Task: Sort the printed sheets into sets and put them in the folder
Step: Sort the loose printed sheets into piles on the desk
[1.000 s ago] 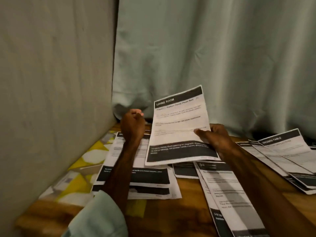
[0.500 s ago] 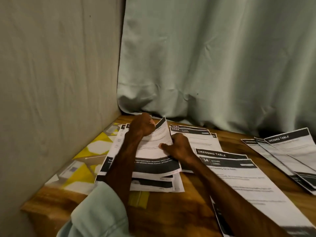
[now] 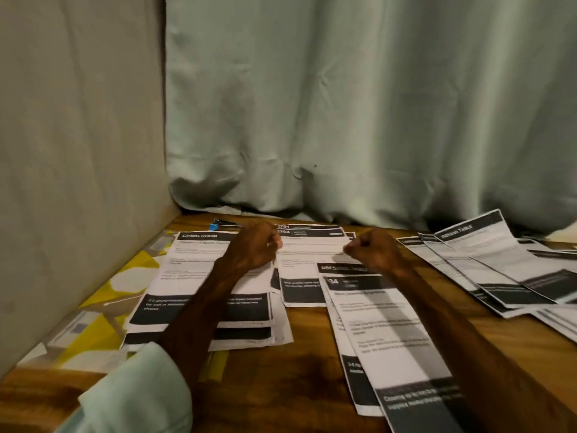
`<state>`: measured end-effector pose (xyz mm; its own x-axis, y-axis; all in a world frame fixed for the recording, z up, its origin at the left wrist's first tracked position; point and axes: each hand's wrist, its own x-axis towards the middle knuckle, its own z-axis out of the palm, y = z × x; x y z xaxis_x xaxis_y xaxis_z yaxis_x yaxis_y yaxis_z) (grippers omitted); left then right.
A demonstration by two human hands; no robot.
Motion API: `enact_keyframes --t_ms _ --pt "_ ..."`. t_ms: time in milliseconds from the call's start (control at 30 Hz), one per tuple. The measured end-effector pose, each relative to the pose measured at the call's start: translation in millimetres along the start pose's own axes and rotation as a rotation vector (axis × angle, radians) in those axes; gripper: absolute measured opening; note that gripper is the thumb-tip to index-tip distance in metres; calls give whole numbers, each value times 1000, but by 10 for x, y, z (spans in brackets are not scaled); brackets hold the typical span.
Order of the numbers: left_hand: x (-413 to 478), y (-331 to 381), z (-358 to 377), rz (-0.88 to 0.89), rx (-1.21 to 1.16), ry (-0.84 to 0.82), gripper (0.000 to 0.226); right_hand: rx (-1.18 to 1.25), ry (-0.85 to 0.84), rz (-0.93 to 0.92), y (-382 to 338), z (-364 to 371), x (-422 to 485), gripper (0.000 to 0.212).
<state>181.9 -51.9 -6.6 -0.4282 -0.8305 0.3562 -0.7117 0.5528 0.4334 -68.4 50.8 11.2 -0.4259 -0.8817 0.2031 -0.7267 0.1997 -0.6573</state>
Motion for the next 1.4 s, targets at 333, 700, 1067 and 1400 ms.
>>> enact_keyframes --t_ms 333,700,1067,1400 --pt "-136 996 501 228 -11 -156 13 -565 208 120 1419 -1015 -125 64" --pt "211 2300 1130 416 165 -234 17 -714 109 215 1768 -951 310 76" --pt "57 2459 1901 384 127 -79 35 -643 176 298 2068 -1142 480 41" --pt "66 2387 1951 383 30 -7 31 -679 201 192 1879 -1187 378 32"
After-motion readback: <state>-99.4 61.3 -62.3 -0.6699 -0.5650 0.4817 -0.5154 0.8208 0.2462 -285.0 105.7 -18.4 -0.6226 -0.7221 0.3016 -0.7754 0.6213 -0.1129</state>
